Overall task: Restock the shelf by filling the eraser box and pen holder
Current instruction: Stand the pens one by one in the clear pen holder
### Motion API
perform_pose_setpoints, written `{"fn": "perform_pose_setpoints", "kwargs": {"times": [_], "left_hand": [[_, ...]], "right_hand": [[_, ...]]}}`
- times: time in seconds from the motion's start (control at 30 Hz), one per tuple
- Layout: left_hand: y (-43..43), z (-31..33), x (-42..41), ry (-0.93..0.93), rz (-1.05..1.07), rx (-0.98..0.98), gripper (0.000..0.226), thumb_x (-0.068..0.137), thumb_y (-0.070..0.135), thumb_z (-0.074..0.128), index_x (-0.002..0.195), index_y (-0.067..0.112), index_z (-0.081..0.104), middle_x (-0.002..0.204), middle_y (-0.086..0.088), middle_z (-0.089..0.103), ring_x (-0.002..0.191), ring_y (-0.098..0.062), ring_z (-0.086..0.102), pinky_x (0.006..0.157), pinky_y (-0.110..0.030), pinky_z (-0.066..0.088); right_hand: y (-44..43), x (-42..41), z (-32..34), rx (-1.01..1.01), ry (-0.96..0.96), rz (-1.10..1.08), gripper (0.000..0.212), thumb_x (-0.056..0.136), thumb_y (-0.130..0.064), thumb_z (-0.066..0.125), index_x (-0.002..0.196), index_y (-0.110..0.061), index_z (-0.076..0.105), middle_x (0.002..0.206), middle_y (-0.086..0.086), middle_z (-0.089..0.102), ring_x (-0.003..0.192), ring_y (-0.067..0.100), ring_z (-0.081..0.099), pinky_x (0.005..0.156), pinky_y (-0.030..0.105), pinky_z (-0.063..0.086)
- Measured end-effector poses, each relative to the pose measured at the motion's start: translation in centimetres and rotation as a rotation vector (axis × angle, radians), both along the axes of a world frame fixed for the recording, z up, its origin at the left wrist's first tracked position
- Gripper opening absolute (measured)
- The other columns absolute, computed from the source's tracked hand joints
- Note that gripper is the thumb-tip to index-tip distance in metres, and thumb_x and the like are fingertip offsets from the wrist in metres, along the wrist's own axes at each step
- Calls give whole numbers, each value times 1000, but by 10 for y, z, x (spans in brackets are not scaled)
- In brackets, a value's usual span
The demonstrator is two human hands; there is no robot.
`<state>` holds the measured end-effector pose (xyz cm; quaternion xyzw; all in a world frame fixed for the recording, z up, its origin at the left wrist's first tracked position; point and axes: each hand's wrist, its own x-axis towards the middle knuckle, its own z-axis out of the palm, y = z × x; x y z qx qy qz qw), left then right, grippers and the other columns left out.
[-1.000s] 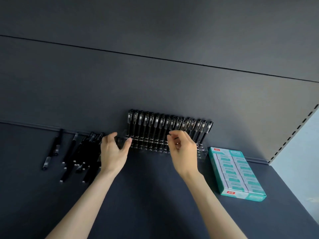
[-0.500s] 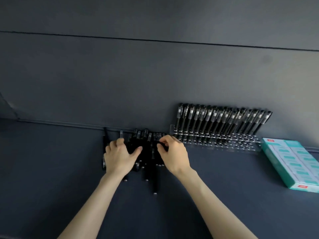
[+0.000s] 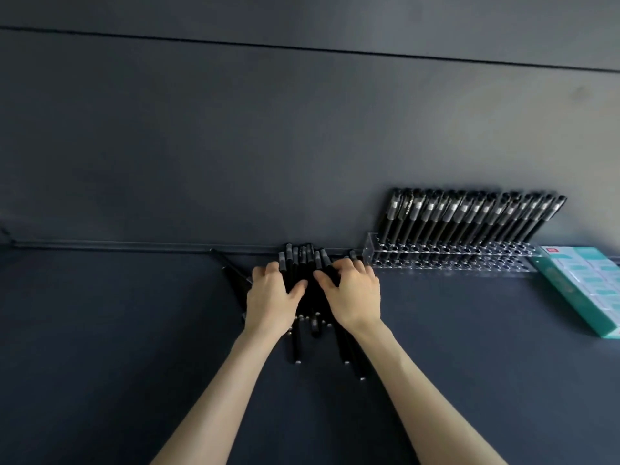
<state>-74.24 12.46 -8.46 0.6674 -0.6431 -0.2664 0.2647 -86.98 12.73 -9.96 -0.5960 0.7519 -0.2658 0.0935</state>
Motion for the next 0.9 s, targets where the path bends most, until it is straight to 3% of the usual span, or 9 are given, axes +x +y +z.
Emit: {"fn": "perform_pose_setpoints", "kwargs": {"times": [0.17, 0.33, 0.43, 0.6, 0.7, 0.73, 0.8, 0.9], "left_hand": [[-3, -3, 5, 65, 3, 1, 55, 90, 36, 60, 133, 6, 45, 123, -11, 52, 106, -28, 56, 85, -35, 47], [-6, -5, 5, 133, 1, 18, 33, 85, 28, 64, 109, 7, 57, 88, -5, 63, 83, -25, 62, 76, -42, 53], [-5, -4, 5, 152, -5, 16, 26, 85, 24, 63, 103, 7, 59, 81, -7, 64, 78, -28, 63, 73, -43, 54], [-5, -8, 8, 151, -34, 59, 20, 95, 22, 49, 105, 6, 56, 99, -19, 62, 89, -37, 61, 71, -41, 49], [0, -2, 6, 143, -47, 18, 33, 100, 18, 38, 129, 3, 46, 124, -12, 49, 106, -32, 56, 83, -39, 44], [2, 1, 5, 162, -46, -13, 37, 101, 17, 36, 134, 2, 40, 124, -7, 43, 105, -27, 55, 86, -37, 44], [5, 6, 0, 253, -61, -49, 37, 101, 16, 33, 136, 3, 36, 114, -3, 41, 88, -19, 58, 84, -37, 50], [10, 12, -12, 399, -76, -37, 22, 102, 15, 32, 120, 5, 39, 88, -5, 52, 57, -9, 48, 53, -21, 43]], "right_hand": [[1, -3, 3, -48, -100, -35, 39, 87, -46, 59, 107, -12, 60, 100, 3, 65, 103, 23, 53, 90, 31, 35], [1, -4, 5, -56, -196, -59, 33, 85, -42, 63, 98, -11, 62, 73, -5, 57, 89, 22, 58, 88, 35, 43], [0, -3, 6, -64, -246, -63, 30, 84, -39, 65, 97, -12, 64, 68, -10, 55, 80, 19, 60, 85, 34, 45], [1, -2, 5, -97, -382, -47, 16, 84, -34, 67, 87, -19, 64, 66, -13, 57, 76, 16, 59, 73, 29, 48], [3, -4, 8, -139, -500, -10, 9, 85, -26, 66, 82, -20, 61, 64, -8, 56, 64, 11, 54, 64, 25, 46], [4, -6, 9, -153, -545, 9, 8, 85, -24, 66, 81, -19, 60, 62, -7, 55, 59, 8, 51, 61, 22, 44], [6, -11, 13, -186, -629, 52, 8, 87, -20, 65, 81, -18, 60, 59, -8, 51, 53, 2, 47, 57, 14, 40], [9, -22, 22, -202, -729, 101, 8, 89, -19, 62, 83, -14, 62, 57, -10, 49, 51, -1, 44, 57, 13, 38]]}}
